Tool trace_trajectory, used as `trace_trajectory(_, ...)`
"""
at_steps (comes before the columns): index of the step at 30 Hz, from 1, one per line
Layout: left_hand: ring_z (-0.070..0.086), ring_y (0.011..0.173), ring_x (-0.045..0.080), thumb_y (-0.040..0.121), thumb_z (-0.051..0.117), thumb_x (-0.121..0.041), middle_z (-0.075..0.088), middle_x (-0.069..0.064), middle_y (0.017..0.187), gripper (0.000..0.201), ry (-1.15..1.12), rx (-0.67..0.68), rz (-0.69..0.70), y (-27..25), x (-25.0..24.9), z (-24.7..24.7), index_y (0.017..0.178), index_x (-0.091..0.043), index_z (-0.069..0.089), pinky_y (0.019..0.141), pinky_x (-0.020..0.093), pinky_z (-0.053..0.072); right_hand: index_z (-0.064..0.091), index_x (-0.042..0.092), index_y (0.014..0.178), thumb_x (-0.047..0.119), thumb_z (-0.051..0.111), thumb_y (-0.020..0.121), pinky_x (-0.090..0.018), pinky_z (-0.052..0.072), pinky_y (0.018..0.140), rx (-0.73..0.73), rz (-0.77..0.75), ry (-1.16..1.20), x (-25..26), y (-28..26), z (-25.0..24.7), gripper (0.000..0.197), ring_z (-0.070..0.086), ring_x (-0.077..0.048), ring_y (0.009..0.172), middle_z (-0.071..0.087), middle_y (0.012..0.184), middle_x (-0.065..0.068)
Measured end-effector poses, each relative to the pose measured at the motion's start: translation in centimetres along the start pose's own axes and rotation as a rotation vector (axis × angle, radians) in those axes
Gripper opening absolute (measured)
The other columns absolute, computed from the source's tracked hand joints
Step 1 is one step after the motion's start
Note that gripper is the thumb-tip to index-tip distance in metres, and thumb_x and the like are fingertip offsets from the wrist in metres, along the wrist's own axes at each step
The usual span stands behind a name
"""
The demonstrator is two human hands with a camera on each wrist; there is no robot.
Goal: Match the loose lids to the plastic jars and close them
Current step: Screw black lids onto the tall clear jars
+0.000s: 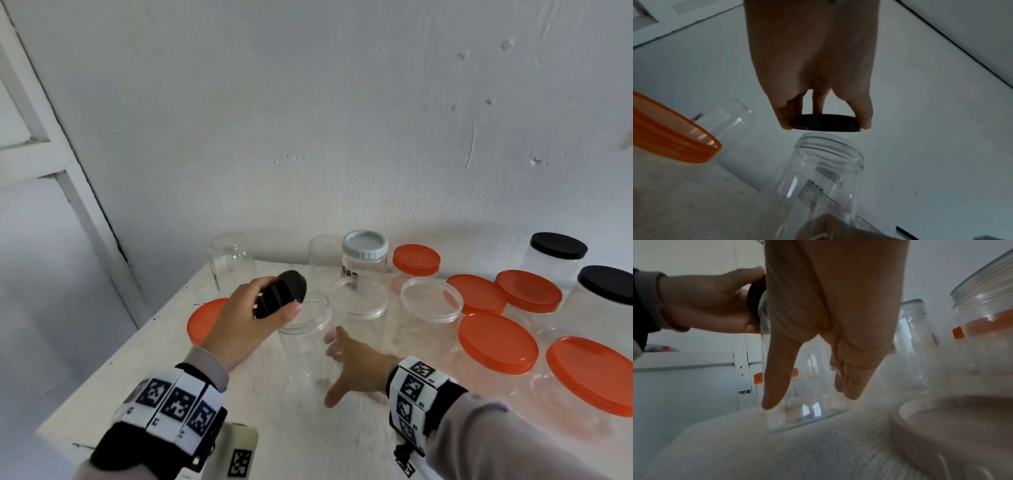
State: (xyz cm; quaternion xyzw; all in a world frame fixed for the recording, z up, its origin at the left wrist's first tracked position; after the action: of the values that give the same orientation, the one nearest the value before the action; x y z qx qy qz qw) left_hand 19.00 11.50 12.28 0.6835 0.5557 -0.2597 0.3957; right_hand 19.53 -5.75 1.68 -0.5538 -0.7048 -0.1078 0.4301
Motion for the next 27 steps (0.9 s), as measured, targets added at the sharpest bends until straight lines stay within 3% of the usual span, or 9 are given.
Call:
trace_trajectory(2,0.053,0.109,0.005,0.069,0.067,-0.064,0.055,-0.009,0.118,0.06,0.026,0.062,0.0,-0.3,0.0,0.8,0.12,-0.035,0.052,0.092,0.025,0.046,0.028,0.022,0.136,0.018,0.089,0.063,-0.031,0.04,0.105,-0.001,-0.002,-0.012,-0.4,0.2,0.3,0.094,0.046,-0.019,0.128,0.047,0.137,-0.001)
trace_trajectory(4,0.048,0.117,0.01,0.068,0.068,-0.06,0.05,-0.008,0.125,0.07,0.076,0.097,0.009,-0.5,-0.2,1.4,0.128,-0.03,0.049,0.101,0.032,0.043,0.025,0.022,0.138,0.018,0.088,0.064,-0.03,0.039,0.105,-0.007,-0.002,-0.011,-0.7,0.3,0.4,0.098,0.044,-0.018,0.129,0.045,0.138,0.0)
trace_trajectory(10,0.041,0.12,0.005,0.073,0.074,-0.049,0.043,-0.01,0.132,0.074,0.165,0.152,0.052,-1.0,-0.9,2.8,0.136,-0.031,0.04,0.099,0.02,0.034,0.021,0.023,0.142,0.023,0.087,0.067,-0.024,0.035,0.1,-0.018,-0.021,0.035,-0.9,-0.1,-0.2,0.1,0.039,-0.015,0.131,0.04,0.143,0.003)
trace_trajectory(14,0.039,0.116,0.002,0.072,0.074,-0.05,0.04,-0.011,0.134,0.079,0.203,0.173,0.056,-1.2,-1.5,3.4,0.138,-0.03,0.037,0.094,0.016,0.032,0.02,0.033,0.146,0.028,0.087,0.066,-0.031,0.034,0.107,-0.029,-0.118,0.188,0.7,-0.7,-1.9,0.104,0.035,-0.011,0.134,0.04,0.143,0.012)
trace_trajectory(19,0.037,0.118,0.003,0.073,0.073,-0.05,0.038,-0.009,0.138,0.085,0.245,0.229,0.055,-1.2,-2.5,4.5,0.143,-0.025,0.032,0.097,0.017,0.032,0.015,0.039,0.149,0.03,0.086,0.068,-0.035,0.034,0.111,-0.002,-0.142,0.16,0.7,-1.4,-1.9,0.108,0.036,-0.01,0.135,0.039,0.144,0.017)
trace_trajectory(23,0.034,0.13,0.01,0.074,0.072,-0.051,0.034,-0.007,0.145,0.091,0.315,0.271,0.035,-1.3,-2.9,5.2,0.147,-0.023,0.025,0.106,0.025,0.033,0.013,0.043,0.147,0.034,0.085,0.069,-0.026,0.031,0.101,0.003,-0.135,0.137,0.4,-1.5,-1.8,0.107,0.033,-0.004,0.127,0.037,0.135,0.024)
trace_trajectory(27,0.034,0.131,0.01,0.073,0.073,-0.051,0.034,-0.007,0.146,0.092,0.327,0.267,0.025,-1.3,-3.0,5.3,0.147,-0.025,0.024,0.104,0.024,0.033,0.011,0.043,0.148,0.034,0.084,0.07,-0.025,0.029,0.1,0.005,-0.145,0.127,0.5,-1.5,-1.8,0.107,0.029,-0.001,0.123,0.036,0.14,0.021)
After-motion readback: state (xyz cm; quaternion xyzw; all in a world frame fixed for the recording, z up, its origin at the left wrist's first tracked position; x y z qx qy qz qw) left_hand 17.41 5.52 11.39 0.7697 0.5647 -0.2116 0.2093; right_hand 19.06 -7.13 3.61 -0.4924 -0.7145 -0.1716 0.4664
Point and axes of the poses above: each hand's wrist, its own y-axis towards the middle knuckle, its own z-axis out of the palm, x = y × z, the point moved 7 cm from there along y, towards the middle knuckle
